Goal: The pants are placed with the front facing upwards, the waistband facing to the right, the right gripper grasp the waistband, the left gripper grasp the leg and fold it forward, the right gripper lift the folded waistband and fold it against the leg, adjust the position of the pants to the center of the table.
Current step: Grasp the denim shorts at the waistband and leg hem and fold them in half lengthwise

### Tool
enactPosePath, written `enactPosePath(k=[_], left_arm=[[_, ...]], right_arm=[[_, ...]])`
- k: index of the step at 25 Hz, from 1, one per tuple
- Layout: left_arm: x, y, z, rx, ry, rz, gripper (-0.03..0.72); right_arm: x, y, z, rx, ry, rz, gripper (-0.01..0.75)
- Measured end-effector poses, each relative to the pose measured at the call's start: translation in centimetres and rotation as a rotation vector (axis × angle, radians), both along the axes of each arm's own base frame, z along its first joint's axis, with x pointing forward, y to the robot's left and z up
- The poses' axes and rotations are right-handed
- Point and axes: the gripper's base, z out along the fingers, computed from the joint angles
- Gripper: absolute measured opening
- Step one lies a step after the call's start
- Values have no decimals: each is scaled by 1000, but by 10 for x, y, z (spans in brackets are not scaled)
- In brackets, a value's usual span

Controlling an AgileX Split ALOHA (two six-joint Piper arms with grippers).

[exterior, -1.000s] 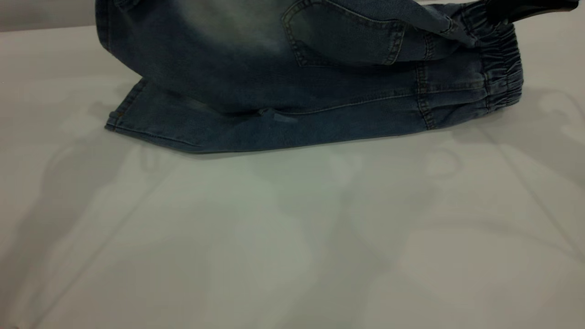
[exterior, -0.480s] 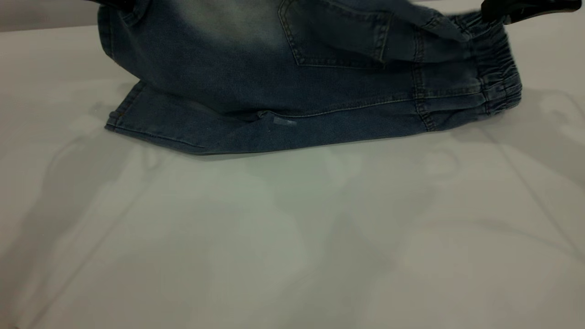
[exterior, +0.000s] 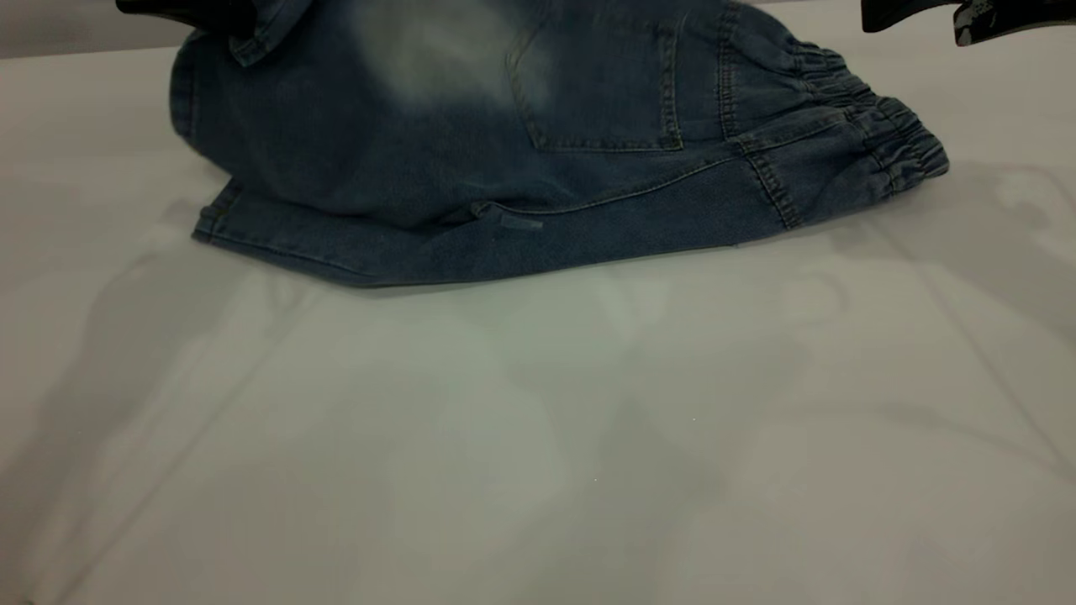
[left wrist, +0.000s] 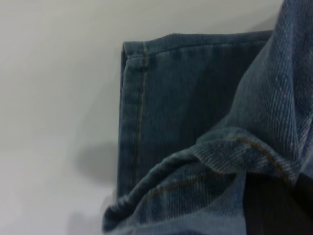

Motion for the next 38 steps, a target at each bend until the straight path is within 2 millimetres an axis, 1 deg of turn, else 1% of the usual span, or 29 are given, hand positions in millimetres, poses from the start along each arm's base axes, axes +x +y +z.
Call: enactPosePath(k=[6, 9, 11, 16, 18, 20, 25, 28, 30, 34, 37, 38], left_arm=[[1, 1, 1, 6, -17, 2, 57], [2, 1, 2, 10, -35, 7, 97], [3, 1, 2, 11, -42, 8, 149], [4, 2, 2, 13, -51, 12, 351], [4, 2, 2, 12, -51, 12, 408], [4, 1, 2, 10, -50, 14, 442], [2, 1, 1, -6, -28, 21, 459], [2, 0, 1, -14, -25, 26, 460], [2, 0, 1, -28, -19, 35, 460], [1, -1, 1, -30, -7, 30, 460], [1, -1, 1, -30, -3, 28, 460], [1, -1, 1, -29, -2, 28, 460]], right_arm=[[0, 0, 0, 1, 0, -1, 519], [0, 0, 0, 1, 0, -1, 519], [0, 0, 0, 2, 1, -1, 519], [-1, 0, 0, 9, 6, -2, 519], [-1, 2, 0, 25, 12, -4, 519], [-1, 3, 0, 44, 17, -8, 519], [-1, 3, 1, 55, 18, -19, 519], [-2, 4, 2, 109, 43, -38, 519], [0, 1, 6, 166, 65, -40, 522], [8, -19, 22, 303, 88, -46, 544], [11, -39, 35, 396, 98, -41, 573], [10, -47, 36, 417, 104, -48, 584]])
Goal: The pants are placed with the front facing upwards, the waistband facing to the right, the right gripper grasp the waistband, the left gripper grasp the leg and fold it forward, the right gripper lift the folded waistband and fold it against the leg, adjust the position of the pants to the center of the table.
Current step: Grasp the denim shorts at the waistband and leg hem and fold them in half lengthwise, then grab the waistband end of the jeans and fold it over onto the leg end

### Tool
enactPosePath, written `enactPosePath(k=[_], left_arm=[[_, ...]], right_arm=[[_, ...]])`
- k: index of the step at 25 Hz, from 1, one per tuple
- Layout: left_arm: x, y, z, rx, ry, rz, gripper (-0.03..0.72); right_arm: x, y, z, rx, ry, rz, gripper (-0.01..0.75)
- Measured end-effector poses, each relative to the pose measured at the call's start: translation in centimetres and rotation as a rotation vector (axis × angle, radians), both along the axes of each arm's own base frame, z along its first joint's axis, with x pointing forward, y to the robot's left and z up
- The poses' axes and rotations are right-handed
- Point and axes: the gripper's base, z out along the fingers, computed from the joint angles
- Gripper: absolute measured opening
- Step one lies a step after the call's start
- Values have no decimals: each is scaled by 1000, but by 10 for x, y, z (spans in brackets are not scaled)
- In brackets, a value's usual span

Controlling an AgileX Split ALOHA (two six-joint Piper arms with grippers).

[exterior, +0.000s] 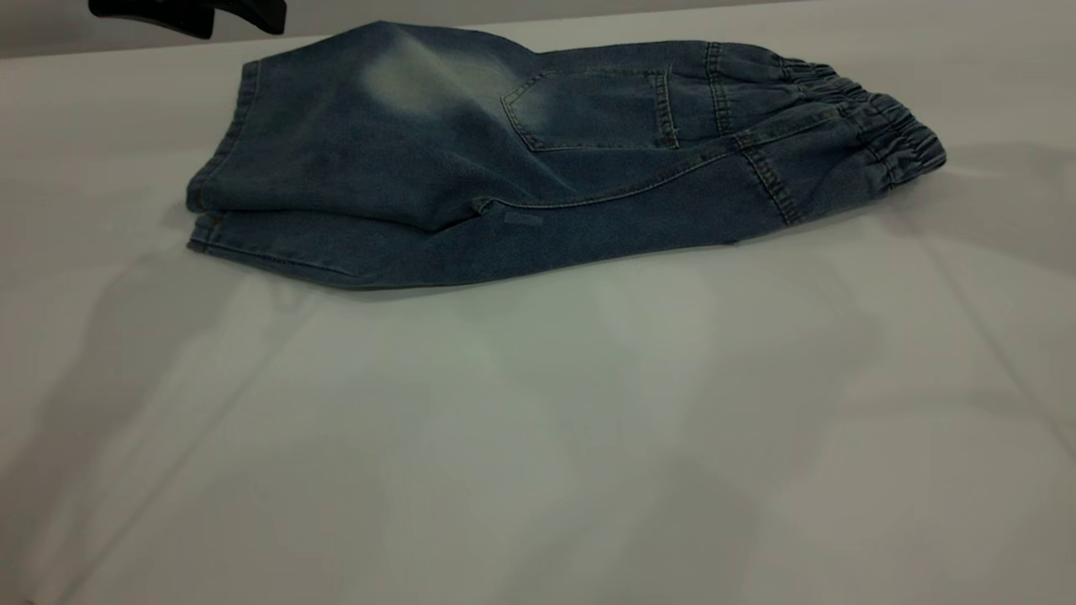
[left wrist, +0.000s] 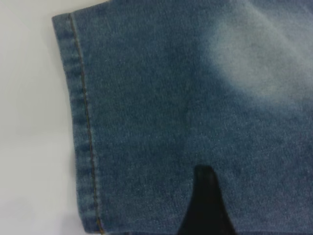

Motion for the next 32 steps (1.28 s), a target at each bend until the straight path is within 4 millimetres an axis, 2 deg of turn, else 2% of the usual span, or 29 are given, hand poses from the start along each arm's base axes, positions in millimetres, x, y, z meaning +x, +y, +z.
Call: enactPosePath(k=[4, 6, 19, 25, 32], left_arm=[[0, 0, 0, 0, 3, -2, 460], [0, -1, 0, -1, 4, -4, 460], [-1, -1, -1, -1, 14, -8, 460], [-1, -1, -1, -1, 14, -8, 461], [-2, -1, -1, -2, 20, -10, 461]], right_arm=[[-8, -28, -7, 35, 62, -24, 598], [-9, -34, -14, 41, 87, -27, 598], [-4, -30, -100, 145, 279, 15, 594], [-2, -28, -126, 202, 287, 4, 594], [3, -28, -144, 244, 255, -56, 594]])
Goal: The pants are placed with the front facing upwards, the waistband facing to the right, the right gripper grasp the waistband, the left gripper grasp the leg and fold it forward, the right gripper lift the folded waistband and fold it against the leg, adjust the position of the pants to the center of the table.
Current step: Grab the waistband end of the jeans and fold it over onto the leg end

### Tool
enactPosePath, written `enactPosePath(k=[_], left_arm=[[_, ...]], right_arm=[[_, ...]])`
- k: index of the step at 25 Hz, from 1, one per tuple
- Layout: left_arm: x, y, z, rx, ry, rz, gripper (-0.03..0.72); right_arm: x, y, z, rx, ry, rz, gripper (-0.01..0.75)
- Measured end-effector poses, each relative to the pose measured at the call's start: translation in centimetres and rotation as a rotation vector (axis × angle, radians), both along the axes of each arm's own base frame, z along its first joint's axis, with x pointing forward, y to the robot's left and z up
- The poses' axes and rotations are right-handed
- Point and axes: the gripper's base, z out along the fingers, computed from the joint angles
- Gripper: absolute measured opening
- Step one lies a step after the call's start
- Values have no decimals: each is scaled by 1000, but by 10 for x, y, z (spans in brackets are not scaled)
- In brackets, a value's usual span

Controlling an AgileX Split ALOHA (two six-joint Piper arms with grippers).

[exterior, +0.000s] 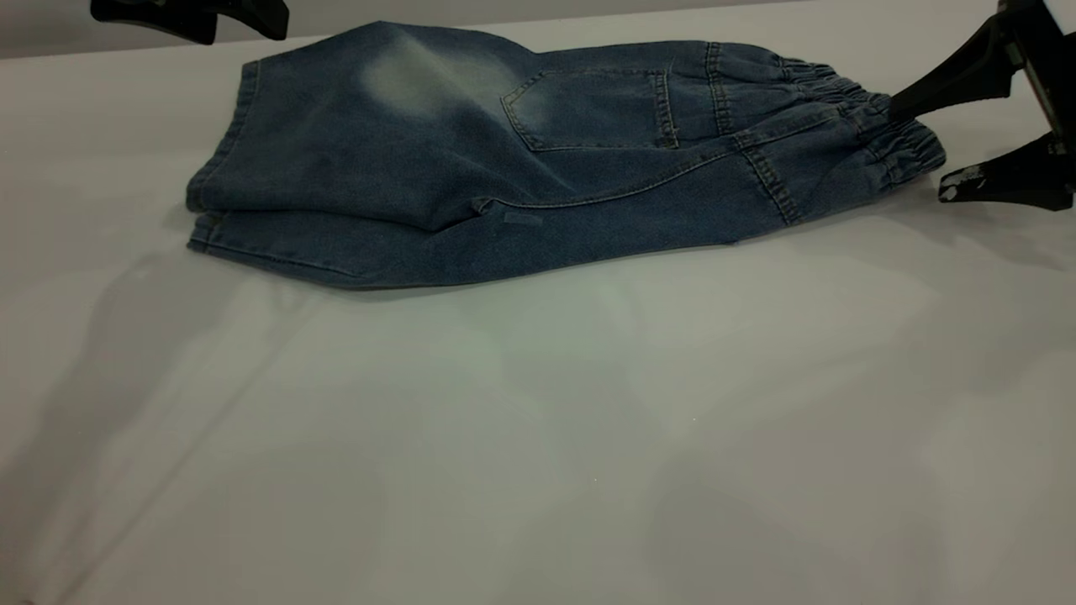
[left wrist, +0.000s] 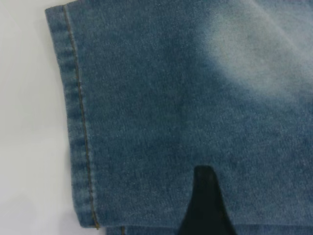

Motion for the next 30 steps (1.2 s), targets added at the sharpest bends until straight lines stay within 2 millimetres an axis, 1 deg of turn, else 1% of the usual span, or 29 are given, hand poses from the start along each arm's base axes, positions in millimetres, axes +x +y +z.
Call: enactPosePath(k=[4, 11, 14, 28, 30], left_arm=[[0, 0, 0, 0, 1, 0, 461], [0, 0, 0, 0, 0, 0, 461], [0, 0, 0, 0, 0, 0, 461], [0, 0, 0, 0, 0, 0, 461], [0, 0, 0, 0, 0, 0, 461]], right_arm=[[2, -2, -5, -6, 2, -35, 594], [5, -3, -5, -4, -7, -83, 594], [6, -5, -7, -34, 0, -94, 594], [8, -5, -6, -34, -29, -104, 594], [7, -5, -8, -26, -22, -107, 594]])
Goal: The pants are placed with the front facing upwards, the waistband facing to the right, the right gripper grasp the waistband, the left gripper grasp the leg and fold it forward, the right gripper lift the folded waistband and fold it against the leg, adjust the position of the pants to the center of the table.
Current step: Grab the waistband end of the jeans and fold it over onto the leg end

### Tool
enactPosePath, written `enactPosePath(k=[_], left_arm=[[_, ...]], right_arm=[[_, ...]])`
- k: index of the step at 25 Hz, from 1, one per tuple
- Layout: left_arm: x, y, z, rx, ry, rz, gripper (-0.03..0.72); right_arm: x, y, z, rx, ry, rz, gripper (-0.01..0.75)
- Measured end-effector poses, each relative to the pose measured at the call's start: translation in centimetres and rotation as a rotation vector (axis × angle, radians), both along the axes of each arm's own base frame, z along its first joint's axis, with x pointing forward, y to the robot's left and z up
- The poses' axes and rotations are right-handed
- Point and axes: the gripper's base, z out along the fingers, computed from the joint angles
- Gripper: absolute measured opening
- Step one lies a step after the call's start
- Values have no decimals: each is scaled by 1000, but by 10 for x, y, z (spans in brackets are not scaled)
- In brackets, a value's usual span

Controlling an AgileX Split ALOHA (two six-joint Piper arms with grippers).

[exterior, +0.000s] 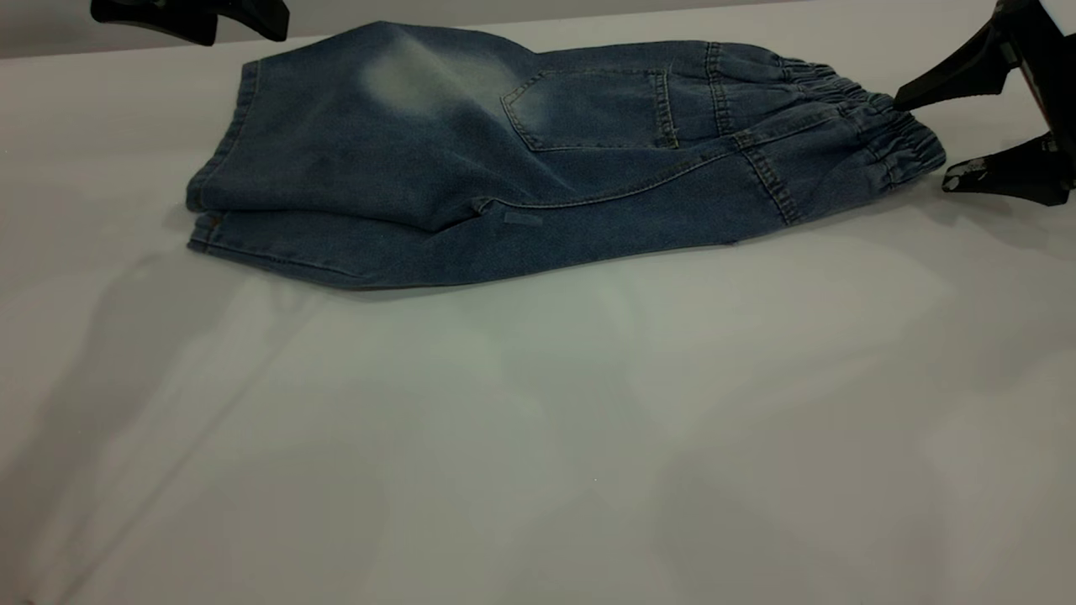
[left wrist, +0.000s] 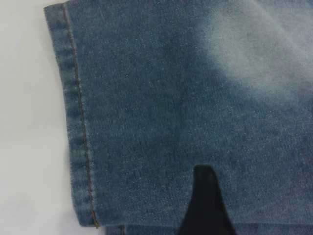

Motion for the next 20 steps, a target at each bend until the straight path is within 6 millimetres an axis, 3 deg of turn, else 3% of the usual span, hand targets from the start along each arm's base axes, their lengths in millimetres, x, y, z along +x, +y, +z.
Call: enactPosePath(k=[4, 13, 20], left_arm=[[0, 0, 0, 0, 0, 0, 461], [0, 0, 0, 0, 0, 0, 461], [0, 0, 0, 1, -6, 2, 461]], right_arm=[[-2, 3, -11, 43, 20, 0, 593], [1, 4, -16, 92, -17, -36, 592], [11, 26, -23, 131, -34, 14, 591]])
